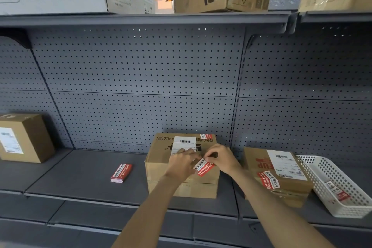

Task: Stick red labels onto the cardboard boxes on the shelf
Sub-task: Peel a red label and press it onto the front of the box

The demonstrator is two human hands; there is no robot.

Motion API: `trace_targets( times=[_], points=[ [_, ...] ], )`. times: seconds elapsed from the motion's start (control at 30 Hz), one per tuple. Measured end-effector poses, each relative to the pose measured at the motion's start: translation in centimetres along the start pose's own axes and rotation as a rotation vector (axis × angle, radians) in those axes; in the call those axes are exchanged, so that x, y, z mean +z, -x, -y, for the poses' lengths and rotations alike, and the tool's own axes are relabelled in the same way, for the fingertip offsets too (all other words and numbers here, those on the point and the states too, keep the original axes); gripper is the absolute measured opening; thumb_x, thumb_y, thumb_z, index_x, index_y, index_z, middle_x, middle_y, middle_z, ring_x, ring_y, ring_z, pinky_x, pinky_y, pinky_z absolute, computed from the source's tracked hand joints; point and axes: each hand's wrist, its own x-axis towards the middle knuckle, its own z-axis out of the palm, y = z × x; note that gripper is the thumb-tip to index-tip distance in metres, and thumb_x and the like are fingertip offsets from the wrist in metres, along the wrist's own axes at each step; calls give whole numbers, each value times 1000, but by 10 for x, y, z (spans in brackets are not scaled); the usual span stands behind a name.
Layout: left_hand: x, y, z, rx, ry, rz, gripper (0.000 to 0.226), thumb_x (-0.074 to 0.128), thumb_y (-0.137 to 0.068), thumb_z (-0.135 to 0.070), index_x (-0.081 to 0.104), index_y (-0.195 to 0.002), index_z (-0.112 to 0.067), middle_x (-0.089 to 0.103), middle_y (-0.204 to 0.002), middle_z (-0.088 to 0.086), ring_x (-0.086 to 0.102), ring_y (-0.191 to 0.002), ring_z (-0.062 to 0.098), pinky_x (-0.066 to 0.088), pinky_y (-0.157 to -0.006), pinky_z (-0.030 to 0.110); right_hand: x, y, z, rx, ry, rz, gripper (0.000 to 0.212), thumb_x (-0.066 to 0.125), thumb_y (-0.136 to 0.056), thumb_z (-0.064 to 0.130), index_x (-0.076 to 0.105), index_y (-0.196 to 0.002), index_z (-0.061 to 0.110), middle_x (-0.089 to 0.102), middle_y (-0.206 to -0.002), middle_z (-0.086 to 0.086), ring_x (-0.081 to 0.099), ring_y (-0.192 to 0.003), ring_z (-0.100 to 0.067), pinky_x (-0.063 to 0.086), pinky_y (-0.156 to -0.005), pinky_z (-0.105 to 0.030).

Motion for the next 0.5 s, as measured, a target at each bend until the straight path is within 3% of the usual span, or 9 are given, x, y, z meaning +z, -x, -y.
trace_targets(
  times=[0.13,0.27,0.5],
  points=[
    [2,-1,2,1,2,-1,48,75,-83,-35,59,-128,-38,60,-125,-16,52,-117,13,46,-84,25,0,-2,-3,32,-71,21,8,75,-86,16,78,-94,19,60,-104,6,62,-99,-10,51,-90,-25],
    [3,-2,3,10,5,-7,50,77,-82,-36,60,-129,-39,62,-124,-15,53,-116,13,48,-85,27,-2,-2,-9,28,-92,15,18,76,-86,14,77,-104,15,57,-107,7,60,-101,-9,51,-75,-12],
    [4,-2,3,15,7,-26,49,77,-82,-37,61,-128,-40,62,-124,-16,54,-116,12,50,-85,27,-3,-3,-7,19,-80,10,8,76,-86,14,79,-94,16,59,-103,8,58,-94,-3,47,-69,-7]
  ],
)
